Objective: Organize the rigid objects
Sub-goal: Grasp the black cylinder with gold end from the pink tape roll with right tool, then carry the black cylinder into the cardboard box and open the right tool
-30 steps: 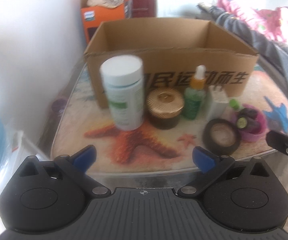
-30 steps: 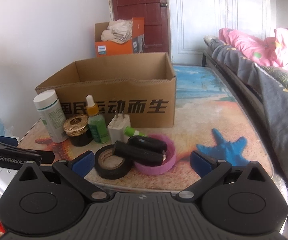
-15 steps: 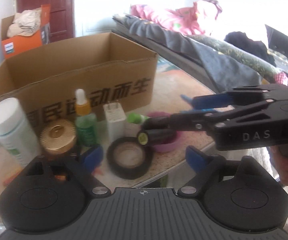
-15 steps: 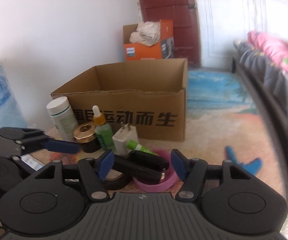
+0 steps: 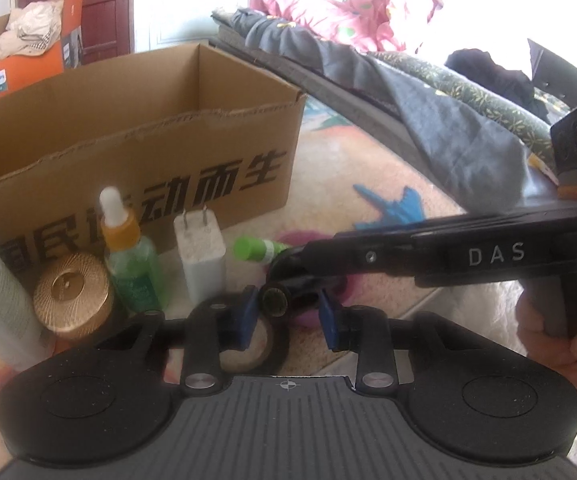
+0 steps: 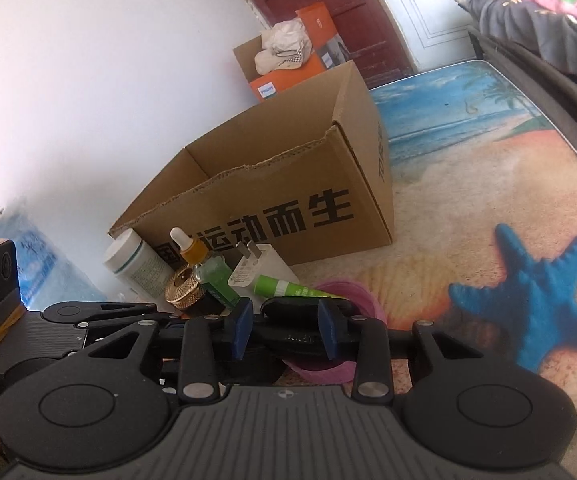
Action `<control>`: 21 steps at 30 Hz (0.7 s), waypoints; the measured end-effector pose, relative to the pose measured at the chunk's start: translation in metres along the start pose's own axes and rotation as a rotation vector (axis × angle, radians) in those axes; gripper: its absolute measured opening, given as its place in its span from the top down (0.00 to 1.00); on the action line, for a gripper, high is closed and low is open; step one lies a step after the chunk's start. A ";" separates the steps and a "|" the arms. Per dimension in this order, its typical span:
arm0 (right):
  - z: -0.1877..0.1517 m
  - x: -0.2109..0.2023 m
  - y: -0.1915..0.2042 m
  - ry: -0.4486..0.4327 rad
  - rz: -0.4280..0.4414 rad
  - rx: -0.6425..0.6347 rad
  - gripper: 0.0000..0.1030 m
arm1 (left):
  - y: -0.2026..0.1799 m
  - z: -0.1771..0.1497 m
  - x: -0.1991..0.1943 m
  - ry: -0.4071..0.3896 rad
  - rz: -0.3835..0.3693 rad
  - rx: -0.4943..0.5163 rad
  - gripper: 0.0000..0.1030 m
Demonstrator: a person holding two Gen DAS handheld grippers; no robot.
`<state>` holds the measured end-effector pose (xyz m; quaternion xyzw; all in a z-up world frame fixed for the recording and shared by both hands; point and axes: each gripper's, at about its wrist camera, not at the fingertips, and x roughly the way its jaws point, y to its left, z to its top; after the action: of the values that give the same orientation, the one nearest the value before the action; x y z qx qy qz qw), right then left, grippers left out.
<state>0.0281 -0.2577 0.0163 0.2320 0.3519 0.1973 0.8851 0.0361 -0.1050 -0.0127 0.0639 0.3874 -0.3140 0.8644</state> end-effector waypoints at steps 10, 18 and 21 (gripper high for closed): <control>0.003 -0.008 -0.024 -0.047 0.022 0.095 0.63 | -0.018 0.013 0.003 -0.066 -0.023 0.043 0.78; 0.012 -0.031 -0.037 -0.116 0.064 0.151 0.63 | -0.037 0.018 0.014 -0.115 -0.004 0.134 0.80; 0.014 -0.033 -0.034 -0.116 0.081 0.138 0.62 | -0.042 0.018 0.022 -0.120 0.010 0.162 0.79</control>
<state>0.0225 -0.3065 0.0244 0.3172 0.3031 0.1943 0.8774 0.0335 -0.1558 -0.0108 0.1165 0.3083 -0.3432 0.8796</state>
